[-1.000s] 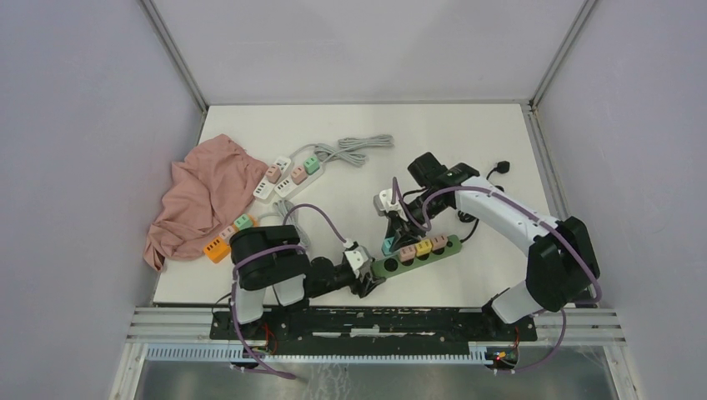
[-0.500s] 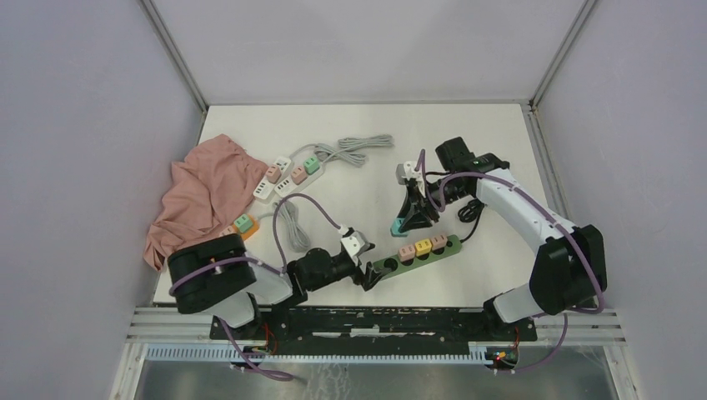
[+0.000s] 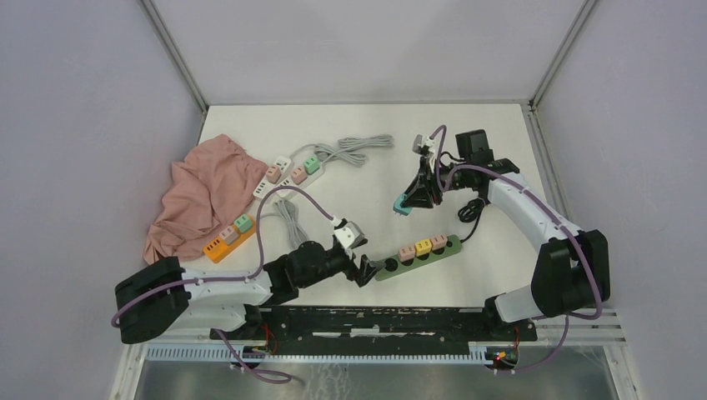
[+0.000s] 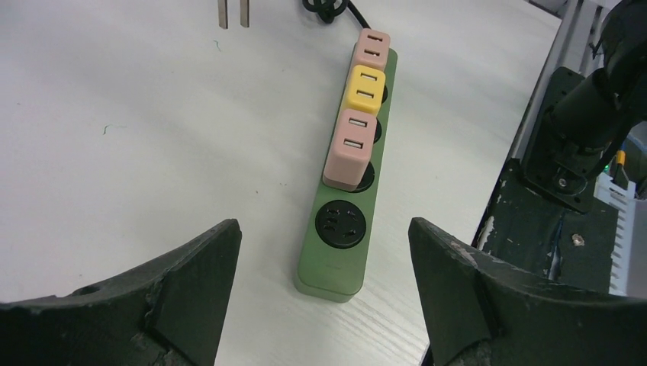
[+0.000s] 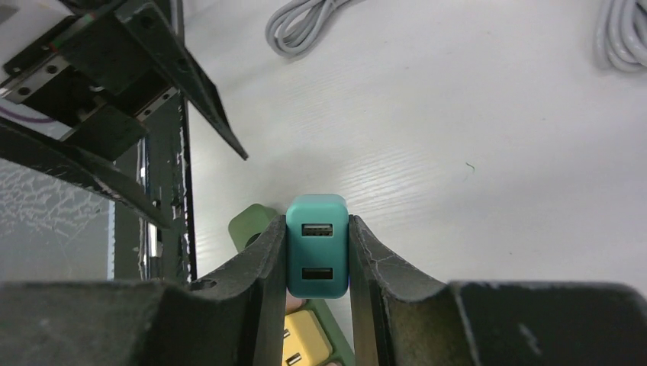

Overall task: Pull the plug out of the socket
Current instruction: Remove the plug from the socket, then place the plug at the center of the board.

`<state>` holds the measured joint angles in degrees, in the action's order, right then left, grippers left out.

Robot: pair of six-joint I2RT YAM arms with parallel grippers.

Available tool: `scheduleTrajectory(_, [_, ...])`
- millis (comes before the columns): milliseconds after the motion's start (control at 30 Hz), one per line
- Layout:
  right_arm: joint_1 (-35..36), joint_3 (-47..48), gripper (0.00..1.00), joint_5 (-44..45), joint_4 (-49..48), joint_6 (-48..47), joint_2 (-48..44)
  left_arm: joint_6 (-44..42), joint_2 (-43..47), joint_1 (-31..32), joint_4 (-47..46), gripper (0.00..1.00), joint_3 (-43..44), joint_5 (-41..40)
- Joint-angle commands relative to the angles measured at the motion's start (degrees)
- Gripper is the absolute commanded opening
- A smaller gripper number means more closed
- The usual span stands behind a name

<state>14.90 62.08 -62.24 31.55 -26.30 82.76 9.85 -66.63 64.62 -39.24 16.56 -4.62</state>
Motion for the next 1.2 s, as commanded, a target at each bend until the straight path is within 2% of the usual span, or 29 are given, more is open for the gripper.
scheduleTrajectory(0, [-1.1, -0.8, 0.01, 4.0, -12.0, 13.1, -0.8, 3.6, 4.7, -0.2, 3.5, 0.88, 1.5, -2.3])
scheduleTrajectory(267, [-1.1, 1.0, 0.05, 18.5, -21.8, 26.9, 3.9, 7.6, 13.4, -0.3, 3.4, 0.9, -1.8, -5.2])
scheduleTrajectory(467, [-1.2, 10.5, 0.06, 19.8, -19.8, 33.2, 15.3, 8.5, 19.3, -0.3, 3.7, 0.93, -6.1, -7.5])
scheduleTrajectory(700, [-1.2, 18.5, 0.07, 22.1, -21.9, 40.0, 27.9, 9.1, 22.9, -0.2, 2.9, 0.93, -9.1, -9.5])
scheduleTrajectory(1000, [-1.3, 27.7, 0.09, 27.5, -18.2, 40.9, 40.3, 8.3, 22.6, -0.4, 2.9, 0.93, -10.1, -10.2])
scheduleTrajectory(1100, [-1.6, 29.9, 0.13, 27.4, -16.4, 40.9, 42.8, 8.3, 22.5, -0.5, 2.9, 0.92, -9.9, -10.0])
scheduleTrajectory(1167, [-1.9, 29.9, 0.26, 27.3, -16.2, 40.8, 43.1, 8.3, 22.4, -0.5, 2.9, 0.92, -9.8, -10.2])
